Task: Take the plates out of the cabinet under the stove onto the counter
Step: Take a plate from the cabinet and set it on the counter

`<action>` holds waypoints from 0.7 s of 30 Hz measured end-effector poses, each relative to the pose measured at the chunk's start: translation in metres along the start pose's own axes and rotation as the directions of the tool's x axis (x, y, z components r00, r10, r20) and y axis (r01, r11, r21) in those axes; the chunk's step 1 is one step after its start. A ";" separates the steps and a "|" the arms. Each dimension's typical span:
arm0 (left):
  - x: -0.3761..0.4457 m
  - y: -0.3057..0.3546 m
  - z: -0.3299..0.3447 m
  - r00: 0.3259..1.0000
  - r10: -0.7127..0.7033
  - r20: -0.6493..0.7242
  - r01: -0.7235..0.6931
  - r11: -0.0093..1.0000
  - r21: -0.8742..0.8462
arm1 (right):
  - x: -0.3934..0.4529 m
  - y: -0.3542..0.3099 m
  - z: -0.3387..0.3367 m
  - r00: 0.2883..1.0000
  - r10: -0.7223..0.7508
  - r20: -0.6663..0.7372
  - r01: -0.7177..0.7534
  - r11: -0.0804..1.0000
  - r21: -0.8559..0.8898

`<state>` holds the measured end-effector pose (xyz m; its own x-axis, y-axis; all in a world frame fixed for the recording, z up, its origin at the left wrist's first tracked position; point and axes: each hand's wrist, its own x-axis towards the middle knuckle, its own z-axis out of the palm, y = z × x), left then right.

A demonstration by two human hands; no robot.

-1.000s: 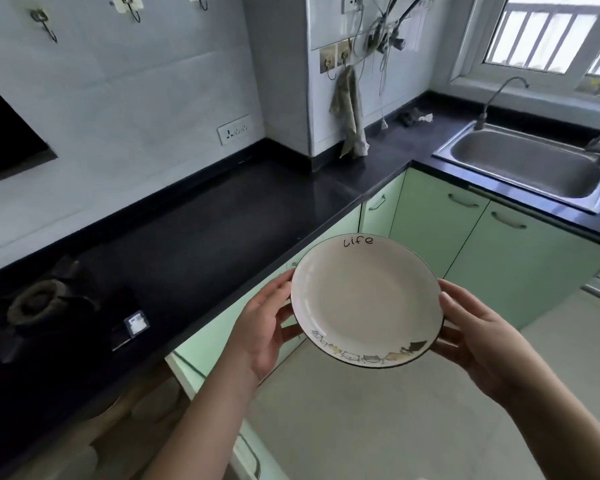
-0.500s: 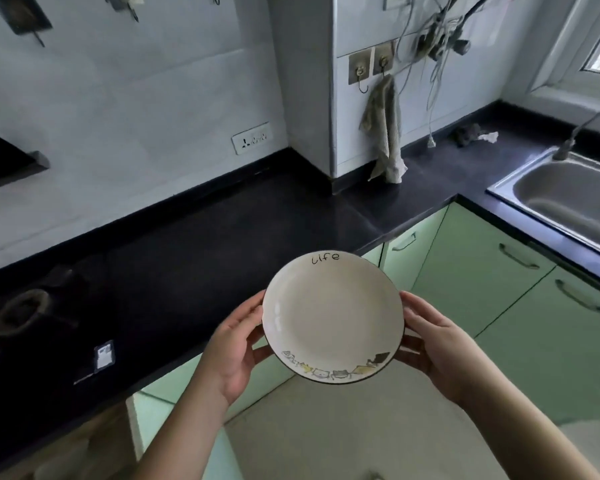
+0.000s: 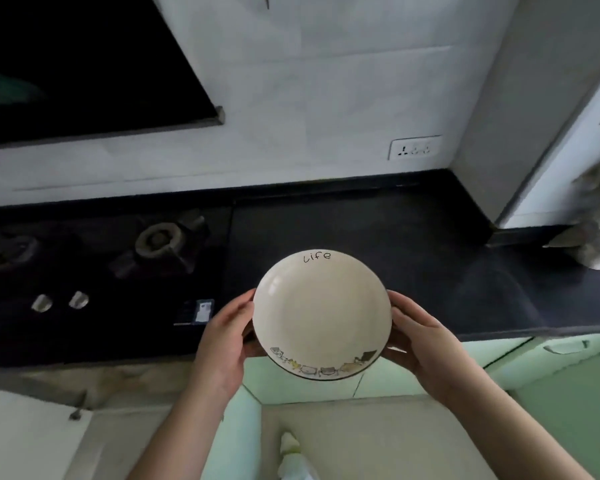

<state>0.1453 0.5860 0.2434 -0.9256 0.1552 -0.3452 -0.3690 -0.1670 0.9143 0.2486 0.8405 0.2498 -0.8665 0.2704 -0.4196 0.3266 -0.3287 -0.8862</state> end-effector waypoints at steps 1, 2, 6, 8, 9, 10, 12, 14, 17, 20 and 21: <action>0.012 0.003 -0.009 1.000 0.003 -0.019 -0.003 1.000 -0.009 | 0.015 -0.003 0.012 1.000 -0.001 0.020 0.001 1.000 -0.007; 0.024 0.006 -0.017 0.999 -0.004 -0.037 0.003 1.000 -0.011 | 0.029 -0.004 0.024 1.000 0.004 0.031 -0.004 1.000 -0.012; 0.078 0.017 -0.047 0.997 -0.033 -0.064 0.033 0.999 0.010 | 0.085 -0.005 0.065 0.998 0.052 0.027 -0.051 0.998 -0.046; 0.106 0.023 -0.059 0.997 -0.046 -0.070 0.048 0.999 0.024 | 0.111 -0.002 0.082 0.996 0.086 -0.001 -0.086 0.996 -0.031; 0.120 0.025 -0.063 0.996 -0.052 -0.070 0.055 0.998 0.038 | 0.124 0.001 0.089 0.995 0.102 -0.012 -0.102 0.995 -0.019; 0.133 0.025 -0.067 0.995 -0.061 -0.073 0.066 0.996 0.056 | 0.137 0.005 0.095 0.992 0.122 -0.025 -0.122 0.992 -0.011; 0.158 0.021 -0.071 0.993 -0.079 -0.084 0.086 0.993 0.086 | 0.159 0.013 0.105 0.984 0.166 -0.060 -0.167 0.986 -0.011; 0.181 0.013 -0.070 0.987 -0.115 -0.109 0.126 0.987 0.103 | 0.181 0.021 0.109 0.975 0.197 -0.101 -0.201 0.979 -0.032; 0.213 -0.002 -0.065 0.975 -0.169 -0.147 0.187 0.975 0.118 | 0.211 0.029 0.109 0.960 0.212 -0.180 -0.226 0.972 -0.059; 0.238 -0.015 -0.056 0.966 -0.214 -0.148 0.234 0.964 0.130 | 0.236 0.030 0.101 0.950 0.231 -0.212 -0.246 0.968 -0.048; 0.245 -0.018 -0.053 0.962 -0.231 -0.148 0.252 0.958 0.138 | 0.243 0.030 0.097 0.946 0.238 -0.220 -0.254 0.966 -0.047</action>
<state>-0.0793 0.5758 0.1313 -0.8172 0.0433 -0.5747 -0.5747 0.0134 0.8183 0.0112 0.8083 0.1406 -0.6590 0.3762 -0.6513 0.5537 -0.3434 -0.7586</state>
